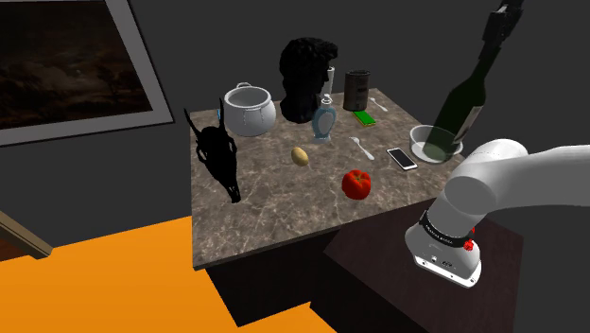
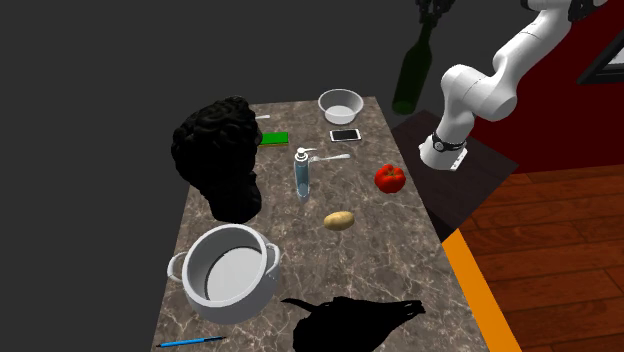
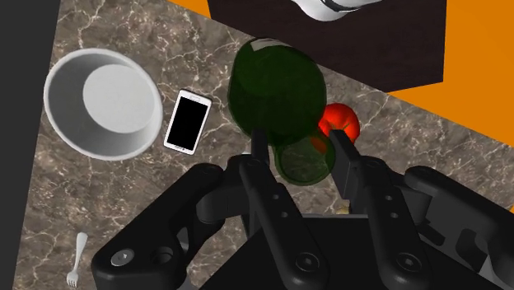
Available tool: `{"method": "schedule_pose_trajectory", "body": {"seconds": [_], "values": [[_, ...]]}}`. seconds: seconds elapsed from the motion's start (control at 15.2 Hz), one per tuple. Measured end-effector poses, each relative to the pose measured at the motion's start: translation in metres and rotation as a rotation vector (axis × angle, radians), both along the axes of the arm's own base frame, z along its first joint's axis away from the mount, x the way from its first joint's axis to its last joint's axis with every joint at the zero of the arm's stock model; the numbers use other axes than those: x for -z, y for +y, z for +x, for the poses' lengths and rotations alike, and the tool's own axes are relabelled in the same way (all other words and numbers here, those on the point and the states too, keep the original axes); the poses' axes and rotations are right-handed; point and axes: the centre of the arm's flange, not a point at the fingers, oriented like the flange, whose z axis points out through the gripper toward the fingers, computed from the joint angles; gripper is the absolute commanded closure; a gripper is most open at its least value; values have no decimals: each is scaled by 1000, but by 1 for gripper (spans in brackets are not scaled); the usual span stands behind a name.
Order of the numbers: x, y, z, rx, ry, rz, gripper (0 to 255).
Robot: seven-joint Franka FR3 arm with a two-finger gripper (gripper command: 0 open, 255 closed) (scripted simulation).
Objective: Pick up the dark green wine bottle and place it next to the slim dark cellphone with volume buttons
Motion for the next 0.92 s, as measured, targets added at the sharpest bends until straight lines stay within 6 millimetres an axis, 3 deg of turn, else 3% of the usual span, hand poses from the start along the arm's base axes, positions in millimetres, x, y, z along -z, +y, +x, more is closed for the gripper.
{"method": "schedule_pose_trajectory", "body": {"seconds": [0.92], "values": [[74, 1, -1, 0, 0, 0, 255]]}}
